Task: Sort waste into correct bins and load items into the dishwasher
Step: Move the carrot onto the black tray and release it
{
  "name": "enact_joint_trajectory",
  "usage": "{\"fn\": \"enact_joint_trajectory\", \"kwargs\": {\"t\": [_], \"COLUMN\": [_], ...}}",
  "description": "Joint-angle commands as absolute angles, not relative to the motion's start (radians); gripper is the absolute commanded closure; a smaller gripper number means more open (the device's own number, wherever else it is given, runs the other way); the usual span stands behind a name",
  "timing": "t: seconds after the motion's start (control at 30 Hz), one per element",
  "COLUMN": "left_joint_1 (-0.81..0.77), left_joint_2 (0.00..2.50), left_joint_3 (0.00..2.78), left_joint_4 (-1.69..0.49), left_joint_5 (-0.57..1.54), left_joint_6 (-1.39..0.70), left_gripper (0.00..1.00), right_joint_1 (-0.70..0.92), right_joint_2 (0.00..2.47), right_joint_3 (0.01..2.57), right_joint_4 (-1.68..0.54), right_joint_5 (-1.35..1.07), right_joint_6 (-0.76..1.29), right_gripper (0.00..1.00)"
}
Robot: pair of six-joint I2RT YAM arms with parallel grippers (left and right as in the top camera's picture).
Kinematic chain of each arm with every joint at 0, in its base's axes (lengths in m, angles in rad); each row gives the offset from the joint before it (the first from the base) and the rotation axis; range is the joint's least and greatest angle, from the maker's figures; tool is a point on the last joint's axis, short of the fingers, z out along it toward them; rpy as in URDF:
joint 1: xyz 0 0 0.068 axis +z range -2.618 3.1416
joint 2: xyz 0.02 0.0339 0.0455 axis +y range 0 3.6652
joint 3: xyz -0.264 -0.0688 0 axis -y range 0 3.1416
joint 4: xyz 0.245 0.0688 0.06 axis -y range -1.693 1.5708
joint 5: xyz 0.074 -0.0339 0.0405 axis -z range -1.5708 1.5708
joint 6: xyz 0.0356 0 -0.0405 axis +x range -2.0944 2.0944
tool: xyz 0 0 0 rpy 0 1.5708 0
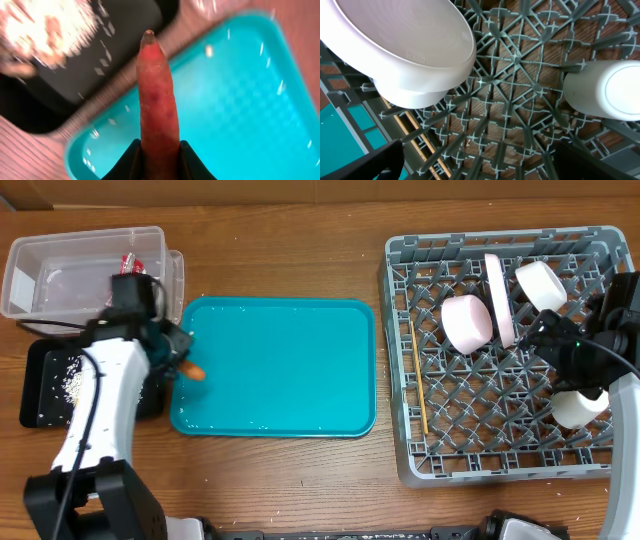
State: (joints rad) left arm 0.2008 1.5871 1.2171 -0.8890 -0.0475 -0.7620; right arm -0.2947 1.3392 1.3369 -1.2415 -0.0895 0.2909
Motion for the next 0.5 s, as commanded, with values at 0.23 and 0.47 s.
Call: {"fn": "enact_joint_trajectory", "kwargs": {"t": [0.23, 0.47], "left_joint_1": [0.448, 0.509], "left_joint_2": [1.607, 1.715], "left_joint_3": [1.237, 1.236], "left_joint_4": [-0.846, -0.818], "left_joint_5": [-0.253, -0.286], "left_joint_6": [-0.736, -0.736], "left_gripper": [0.79, 0.78], "right_joint_1": [-0.298, -0.298], "right_joint_2": [1.338, 1.338], "right_joint_3": [1.348, 1.348], "right_joint_4": [-1.235, -1.235], "right_joint_5": [-0.091, -0.091], "right_joint_6": [0.287, 0.287], "right_gripper": [0.03, 0.03]}}
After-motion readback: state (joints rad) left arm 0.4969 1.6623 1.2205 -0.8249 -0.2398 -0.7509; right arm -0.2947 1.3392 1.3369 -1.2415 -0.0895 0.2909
